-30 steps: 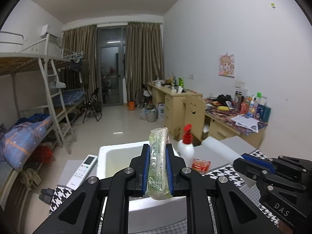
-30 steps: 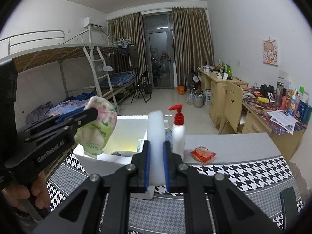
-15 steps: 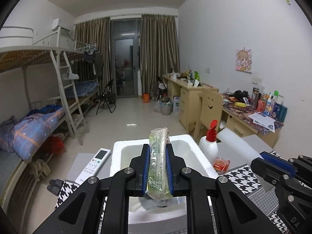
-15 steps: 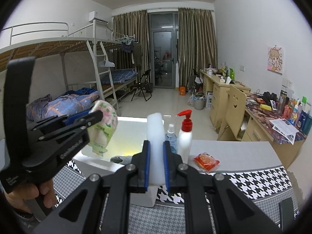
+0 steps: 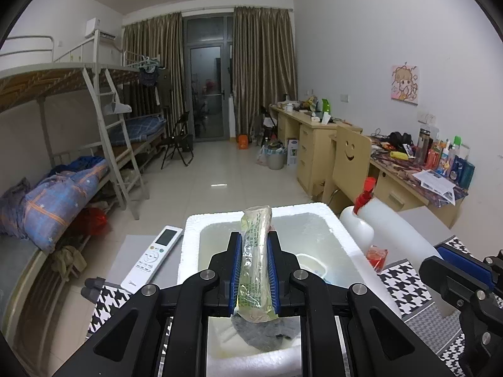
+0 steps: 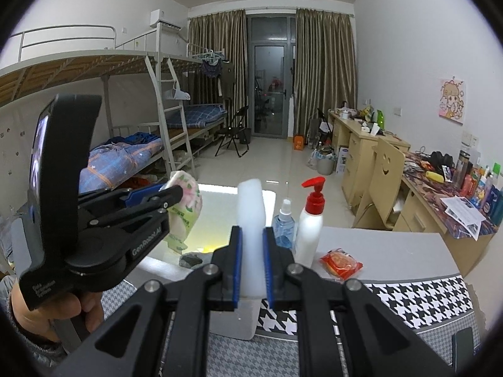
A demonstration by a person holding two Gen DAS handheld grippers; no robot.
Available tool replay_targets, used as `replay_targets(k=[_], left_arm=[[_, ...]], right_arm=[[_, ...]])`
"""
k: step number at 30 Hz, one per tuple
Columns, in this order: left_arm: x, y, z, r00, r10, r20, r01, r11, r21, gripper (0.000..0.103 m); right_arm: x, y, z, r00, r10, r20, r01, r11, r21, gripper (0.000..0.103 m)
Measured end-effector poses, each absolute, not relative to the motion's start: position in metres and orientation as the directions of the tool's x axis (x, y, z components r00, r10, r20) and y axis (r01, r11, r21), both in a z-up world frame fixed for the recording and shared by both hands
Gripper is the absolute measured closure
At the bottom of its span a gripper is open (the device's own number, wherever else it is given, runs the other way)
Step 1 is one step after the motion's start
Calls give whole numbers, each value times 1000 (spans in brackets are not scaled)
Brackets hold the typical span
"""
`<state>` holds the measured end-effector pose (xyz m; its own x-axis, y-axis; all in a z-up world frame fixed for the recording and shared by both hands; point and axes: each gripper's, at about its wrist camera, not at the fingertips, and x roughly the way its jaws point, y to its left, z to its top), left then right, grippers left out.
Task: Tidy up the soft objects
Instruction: 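Carry the tissue pack over the foam box and open the left gripper, then lower the white foam stick into the foam box and open the right gripper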
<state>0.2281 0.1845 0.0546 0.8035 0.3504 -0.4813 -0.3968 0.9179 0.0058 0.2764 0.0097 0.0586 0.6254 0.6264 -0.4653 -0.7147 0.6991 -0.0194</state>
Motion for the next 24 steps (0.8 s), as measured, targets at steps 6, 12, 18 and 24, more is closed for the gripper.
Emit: replay_targets(k=[6, 12, 18, 24], left_arm=[[236, 194, 49, 793, 331, -512, -393, 920, -12, 62], [227, 196, 50, 803, 344, -486, -404, 915, -19, 4], [213, 200, 58, 802, 376, -464, -431, 902, -14, 1], [199, 207, 58, 782, 428, -452, -479, 878, 2, 1]], right_arm=[[278, 13, 58, 623, 623, -473, -716, 698, -23, 88], [279, 14, 58, 624, 621, -475, -714, 699, -24, 87], [279, 16, 58, 621, 623, -475, -716, 697, -22, 87], [278, 28, 55, 610, 633, -478, -733, 679, -36, 87]])
